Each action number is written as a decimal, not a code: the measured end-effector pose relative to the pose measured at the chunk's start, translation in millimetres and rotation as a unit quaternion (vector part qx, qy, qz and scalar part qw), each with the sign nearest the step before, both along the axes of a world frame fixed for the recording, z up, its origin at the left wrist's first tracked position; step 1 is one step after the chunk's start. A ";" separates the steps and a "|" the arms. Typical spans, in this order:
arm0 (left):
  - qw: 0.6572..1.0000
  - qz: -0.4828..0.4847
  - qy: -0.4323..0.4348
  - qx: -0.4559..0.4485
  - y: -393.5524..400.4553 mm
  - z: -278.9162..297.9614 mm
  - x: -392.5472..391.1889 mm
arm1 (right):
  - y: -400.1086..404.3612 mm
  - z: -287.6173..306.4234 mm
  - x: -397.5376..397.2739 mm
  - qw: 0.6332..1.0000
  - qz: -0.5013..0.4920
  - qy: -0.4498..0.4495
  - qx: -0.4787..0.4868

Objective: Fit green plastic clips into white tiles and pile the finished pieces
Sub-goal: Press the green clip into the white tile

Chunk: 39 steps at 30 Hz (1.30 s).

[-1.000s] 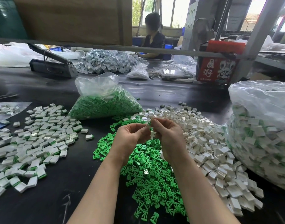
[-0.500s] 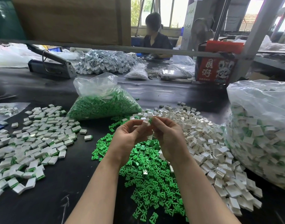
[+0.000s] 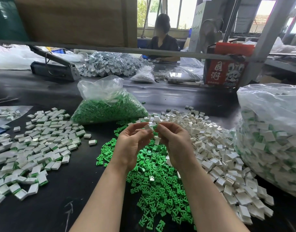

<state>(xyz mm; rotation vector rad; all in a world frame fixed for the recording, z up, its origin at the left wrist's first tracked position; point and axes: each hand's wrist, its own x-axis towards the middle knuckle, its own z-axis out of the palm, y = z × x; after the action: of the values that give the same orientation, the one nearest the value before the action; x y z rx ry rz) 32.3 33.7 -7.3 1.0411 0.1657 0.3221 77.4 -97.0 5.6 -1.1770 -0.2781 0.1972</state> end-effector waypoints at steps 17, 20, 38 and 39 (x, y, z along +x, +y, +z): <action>0.989 -0.024 0.021 -0.148 -13.6 0.5 4.6 | 4.3 -2.2 0.4 0.996 -0.073 -0.048 -0.018; 0.987 -0.019 0.021 -0.155 -14.0 0.7 4.7 | 3.8 -3.0 0.6 0.994 -0.078 -0.063 -0.034; 0.931 -0.026 0.064 0.359 -0.4 1.9 -3.1 | -6.0 -7.2 5.2 0.981 -0.043 -0.130 -0.137; 0.930 -0.034 0.064 0.359 -0.1 1.8 -3.8 | -7.1 -8.0 5.6 0.980 -0.038 -0.130 -0.145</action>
<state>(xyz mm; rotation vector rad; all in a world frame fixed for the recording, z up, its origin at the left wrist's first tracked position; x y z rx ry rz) 28.5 33.6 -5.5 1.7946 0.1294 0.2533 83.0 -104.1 -2.4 -1.5028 -0.4440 0.0141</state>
